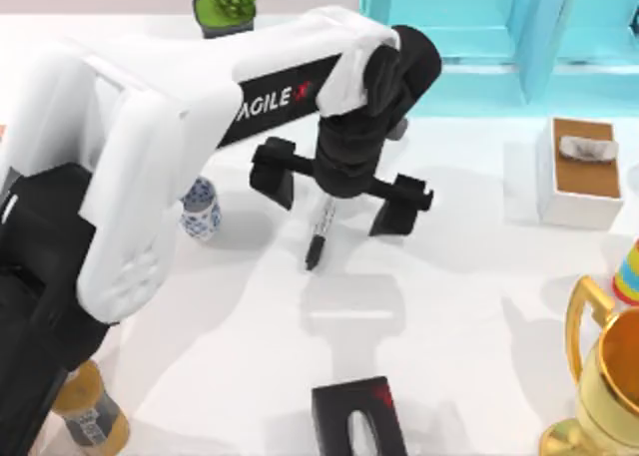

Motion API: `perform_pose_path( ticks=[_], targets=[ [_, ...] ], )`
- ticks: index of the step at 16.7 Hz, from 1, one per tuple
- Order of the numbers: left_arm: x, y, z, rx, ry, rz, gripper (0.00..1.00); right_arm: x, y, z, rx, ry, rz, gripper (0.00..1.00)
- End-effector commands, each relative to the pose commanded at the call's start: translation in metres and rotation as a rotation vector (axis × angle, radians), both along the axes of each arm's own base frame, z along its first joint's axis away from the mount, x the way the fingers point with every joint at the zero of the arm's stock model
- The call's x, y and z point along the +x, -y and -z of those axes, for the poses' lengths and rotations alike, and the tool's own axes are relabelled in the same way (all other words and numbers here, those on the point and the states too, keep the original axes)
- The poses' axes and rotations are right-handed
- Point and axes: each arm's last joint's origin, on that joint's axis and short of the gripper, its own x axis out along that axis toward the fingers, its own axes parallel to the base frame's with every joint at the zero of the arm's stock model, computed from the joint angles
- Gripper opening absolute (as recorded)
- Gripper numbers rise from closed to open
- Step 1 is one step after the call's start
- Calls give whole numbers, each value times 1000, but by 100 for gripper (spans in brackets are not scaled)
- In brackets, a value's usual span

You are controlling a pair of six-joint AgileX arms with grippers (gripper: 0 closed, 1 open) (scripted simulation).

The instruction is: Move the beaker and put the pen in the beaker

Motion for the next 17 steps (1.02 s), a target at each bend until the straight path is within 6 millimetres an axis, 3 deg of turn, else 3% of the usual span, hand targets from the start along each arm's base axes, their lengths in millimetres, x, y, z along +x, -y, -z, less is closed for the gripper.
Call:
perform_pose_path(
  ticks=[2, 15, 17],
  targets=[
    [0, 0, 0, 0, 0, 0, 100, 0, 0, 0, 0, 0, 0, 100],
    [0, 0, 0, 0, 0, 0, 2, 0, 0, 0, 0, 0, 0, 100],
    [0, 0, 0, 0, 0, 0, 0, 0, 0, 0, 0, 0, 0, 100]
  ],
)
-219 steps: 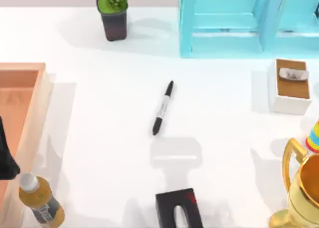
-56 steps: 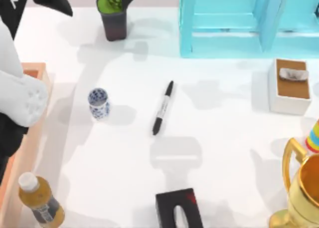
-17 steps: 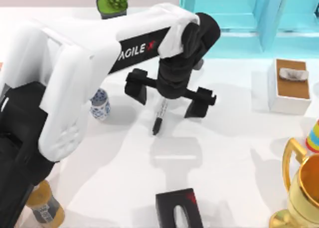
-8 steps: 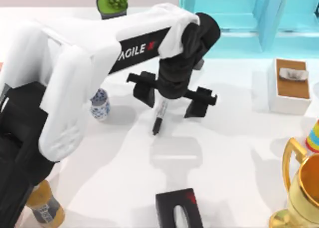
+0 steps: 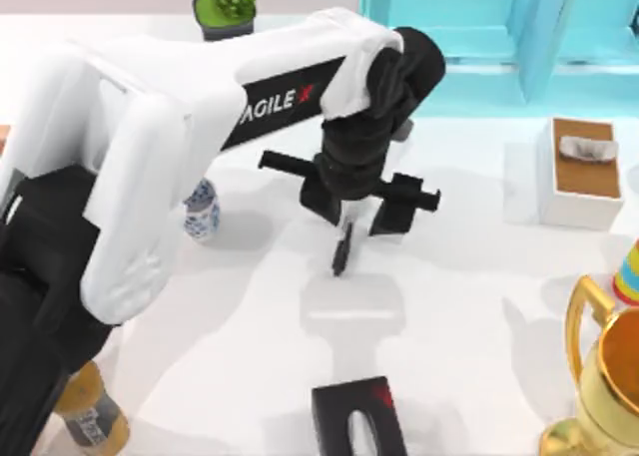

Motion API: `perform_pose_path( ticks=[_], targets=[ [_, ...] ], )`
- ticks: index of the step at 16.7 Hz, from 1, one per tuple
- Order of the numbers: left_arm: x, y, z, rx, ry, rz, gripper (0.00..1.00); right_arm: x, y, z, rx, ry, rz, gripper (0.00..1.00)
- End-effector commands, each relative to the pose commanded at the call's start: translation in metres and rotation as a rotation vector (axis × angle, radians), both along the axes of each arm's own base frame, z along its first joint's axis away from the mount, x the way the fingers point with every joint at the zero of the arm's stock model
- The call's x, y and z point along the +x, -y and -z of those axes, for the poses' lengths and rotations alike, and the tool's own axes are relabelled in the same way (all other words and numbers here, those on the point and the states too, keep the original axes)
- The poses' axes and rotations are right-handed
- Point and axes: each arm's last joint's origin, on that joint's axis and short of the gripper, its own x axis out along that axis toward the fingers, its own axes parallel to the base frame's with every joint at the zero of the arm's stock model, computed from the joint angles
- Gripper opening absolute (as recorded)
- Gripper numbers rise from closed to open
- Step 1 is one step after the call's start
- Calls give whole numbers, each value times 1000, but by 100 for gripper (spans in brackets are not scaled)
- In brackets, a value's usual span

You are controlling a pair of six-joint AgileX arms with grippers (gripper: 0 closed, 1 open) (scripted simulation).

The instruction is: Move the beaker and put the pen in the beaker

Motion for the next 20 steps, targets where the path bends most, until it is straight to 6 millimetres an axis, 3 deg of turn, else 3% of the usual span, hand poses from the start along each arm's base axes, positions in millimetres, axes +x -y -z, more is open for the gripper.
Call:
perform_pose_path(
  ticks=[6, 7, 11, 17, 20],
  targets=[
    [0, 0, 0, 0, 0, 0, 0, 0, 0, 0, 0, 0, 0, 100],
    [-8, 11, -31, -89, 8, 2, 0, 0, 0, 0, 0, 0, 0, 100],
    [-24, 13, -50, -85, 7, 0, 0, 0, 0, 0, 0, 0, 0, 100],
    [-84, 12, -112, -92, 10, -2, 0, 0, 0, 0, 0, 0, 0, 100],
    [-106, 9, -130, -90, 8, 1, 0, 0, 0, 0, 0, 0, 0, 100]
  ],
)
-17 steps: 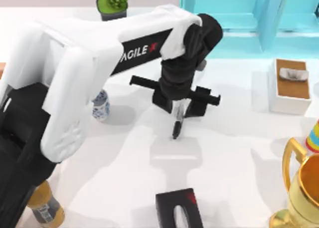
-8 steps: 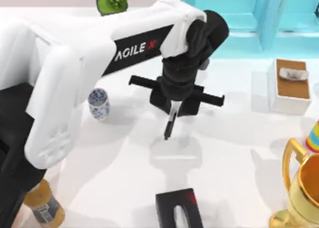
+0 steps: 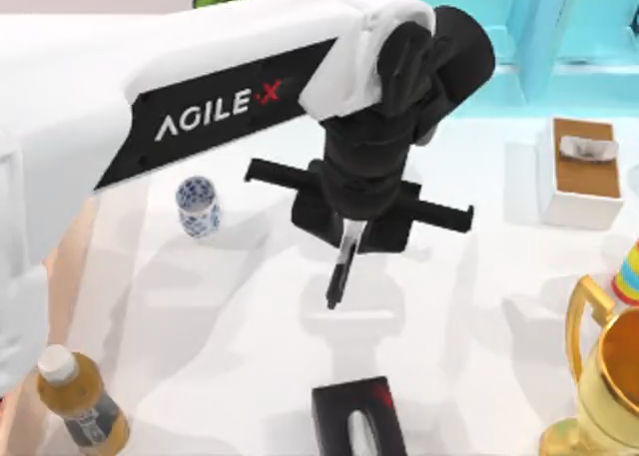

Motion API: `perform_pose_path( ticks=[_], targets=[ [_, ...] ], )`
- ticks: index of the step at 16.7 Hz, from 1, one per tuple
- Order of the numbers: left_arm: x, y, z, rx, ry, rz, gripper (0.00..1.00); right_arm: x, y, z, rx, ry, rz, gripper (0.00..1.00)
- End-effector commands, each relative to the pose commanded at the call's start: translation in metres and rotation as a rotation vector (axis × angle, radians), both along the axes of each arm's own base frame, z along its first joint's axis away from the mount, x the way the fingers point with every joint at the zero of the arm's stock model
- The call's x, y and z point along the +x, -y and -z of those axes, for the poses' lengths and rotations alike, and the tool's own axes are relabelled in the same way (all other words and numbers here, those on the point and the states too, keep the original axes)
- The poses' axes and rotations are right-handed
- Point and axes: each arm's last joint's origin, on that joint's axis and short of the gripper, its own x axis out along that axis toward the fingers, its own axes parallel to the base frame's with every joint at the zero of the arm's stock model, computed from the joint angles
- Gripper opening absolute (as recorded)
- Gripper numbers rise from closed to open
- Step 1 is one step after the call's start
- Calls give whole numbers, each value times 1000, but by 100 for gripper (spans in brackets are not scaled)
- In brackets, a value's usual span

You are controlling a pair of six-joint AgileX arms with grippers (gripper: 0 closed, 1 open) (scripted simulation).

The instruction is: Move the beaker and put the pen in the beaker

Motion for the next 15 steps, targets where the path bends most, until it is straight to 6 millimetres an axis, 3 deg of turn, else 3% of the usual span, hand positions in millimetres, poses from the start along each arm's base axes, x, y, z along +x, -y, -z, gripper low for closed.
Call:
perform_pose_path(
  ticks=[8, 15],
  targets=[
    [1, -2, 1, -25, 37, 12, 0, 0, 0, 0, 0, 0, 0, 100],
    [15, -15, 25, -193, 303, 64, 0, 0, 0, 0, 0, 0, 0, 100]
  ],
)
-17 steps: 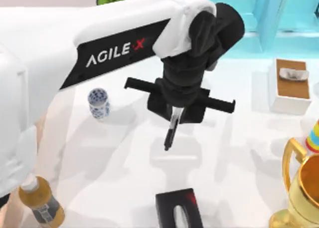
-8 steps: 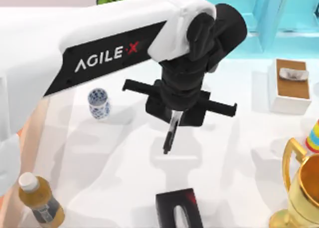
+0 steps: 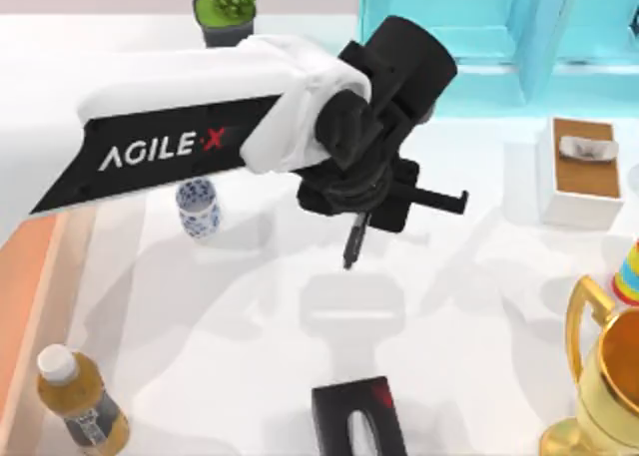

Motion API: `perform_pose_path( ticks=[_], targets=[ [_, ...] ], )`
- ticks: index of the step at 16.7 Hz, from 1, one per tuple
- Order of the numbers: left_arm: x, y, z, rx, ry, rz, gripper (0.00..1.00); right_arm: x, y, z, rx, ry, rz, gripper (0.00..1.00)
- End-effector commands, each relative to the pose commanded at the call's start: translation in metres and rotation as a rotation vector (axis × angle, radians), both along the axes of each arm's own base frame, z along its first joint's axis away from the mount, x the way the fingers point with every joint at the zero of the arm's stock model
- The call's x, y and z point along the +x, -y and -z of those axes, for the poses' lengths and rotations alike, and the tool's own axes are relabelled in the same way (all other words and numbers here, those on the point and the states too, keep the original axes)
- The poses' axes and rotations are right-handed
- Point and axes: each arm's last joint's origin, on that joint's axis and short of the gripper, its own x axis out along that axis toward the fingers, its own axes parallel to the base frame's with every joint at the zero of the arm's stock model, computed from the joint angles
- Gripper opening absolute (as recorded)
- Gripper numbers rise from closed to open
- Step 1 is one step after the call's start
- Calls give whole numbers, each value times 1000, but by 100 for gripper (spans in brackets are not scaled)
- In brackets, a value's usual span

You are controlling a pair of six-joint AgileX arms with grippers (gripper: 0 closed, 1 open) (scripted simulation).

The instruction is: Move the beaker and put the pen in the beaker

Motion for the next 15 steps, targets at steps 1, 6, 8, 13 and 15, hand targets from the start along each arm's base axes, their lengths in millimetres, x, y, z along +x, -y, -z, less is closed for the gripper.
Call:
perform_pose_path(
  ticks=[1, 6, 8, 13, 15],
  targets=[
    [2, -5, 4, -33, 57, 4, 0, 0, 0, 0, 0, 0, 0, 100],
    [3, -42, 20, -189, 389, 4, 0, 0, 0, 0, 0, 0, 0, 100],
    [-4, -62, 21, -239, 536, -6, 0, 0, 0, 0, 0, 0, 0, 100],
    [-37, -119, 17, -316, 886, -53, 0, 0, 0, 0, 0, 0, 0, 100],
    [-53, -140, 15, -326, 1001, -77, 0, 0, 0, 0, 0, 0, 0, 100]
  ],
)
